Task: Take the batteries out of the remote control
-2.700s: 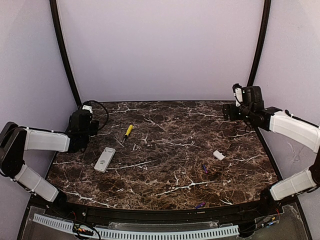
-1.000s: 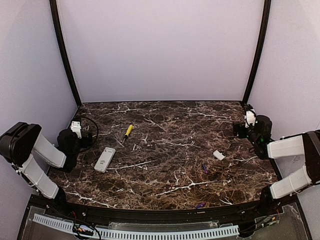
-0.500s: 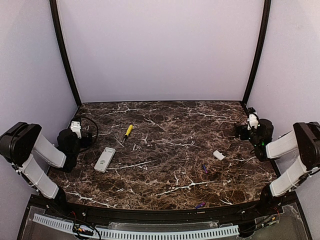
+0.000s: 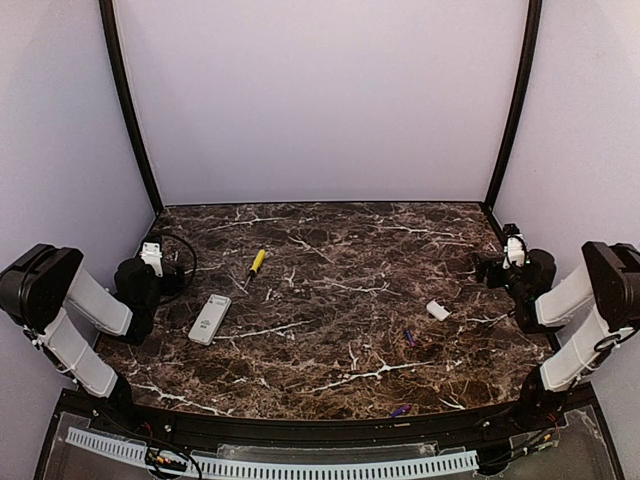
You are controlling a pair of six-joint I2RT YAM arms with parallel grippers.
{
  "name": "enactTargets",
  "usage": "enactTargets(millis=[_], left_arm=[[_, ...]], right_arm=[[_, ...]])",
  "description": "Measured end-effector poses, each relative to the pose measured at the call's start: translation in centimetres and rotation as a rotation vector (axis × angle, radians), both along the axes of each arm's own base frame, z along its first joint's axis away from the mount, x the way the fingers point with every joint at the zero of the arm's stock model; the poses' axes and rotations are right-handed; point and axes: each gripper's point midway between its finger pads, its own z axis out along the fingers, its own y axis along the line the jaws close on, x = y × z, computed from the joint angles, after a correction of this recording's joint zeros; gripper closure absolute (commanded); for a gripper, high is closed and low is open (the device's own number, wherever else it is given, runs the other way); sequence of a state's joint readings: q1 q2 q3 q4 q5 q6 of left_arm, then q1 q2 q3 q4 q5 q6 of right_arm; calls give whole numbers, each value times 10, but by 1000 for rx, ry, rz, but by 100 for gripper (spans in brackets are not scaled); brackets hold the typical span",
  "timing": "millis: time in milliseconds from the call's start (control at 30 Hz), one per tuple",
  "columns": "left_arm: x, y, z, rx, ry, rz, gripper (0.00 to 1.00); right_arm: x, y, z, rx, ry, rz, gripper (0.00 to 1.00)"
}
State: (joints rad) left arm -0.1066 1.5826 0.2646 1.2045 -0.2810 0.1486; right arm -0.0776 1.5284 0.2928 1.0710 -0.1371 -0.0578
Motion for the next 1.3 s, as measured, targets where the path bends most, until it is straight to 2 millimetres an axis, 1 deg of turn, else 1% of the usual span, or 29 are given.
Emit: enactTargets(millis=[100,300,1300], left_arm=[[0,0,0,0,0,0,1],[0,0,0,0,0,0,1],[0,0,0,-1,0,0,1]], right_arm=[[-4,2,-7,9,12,8,1],[-3,2,2,8,-26,12,1],[-2,3,4,9,-33,15,1]])
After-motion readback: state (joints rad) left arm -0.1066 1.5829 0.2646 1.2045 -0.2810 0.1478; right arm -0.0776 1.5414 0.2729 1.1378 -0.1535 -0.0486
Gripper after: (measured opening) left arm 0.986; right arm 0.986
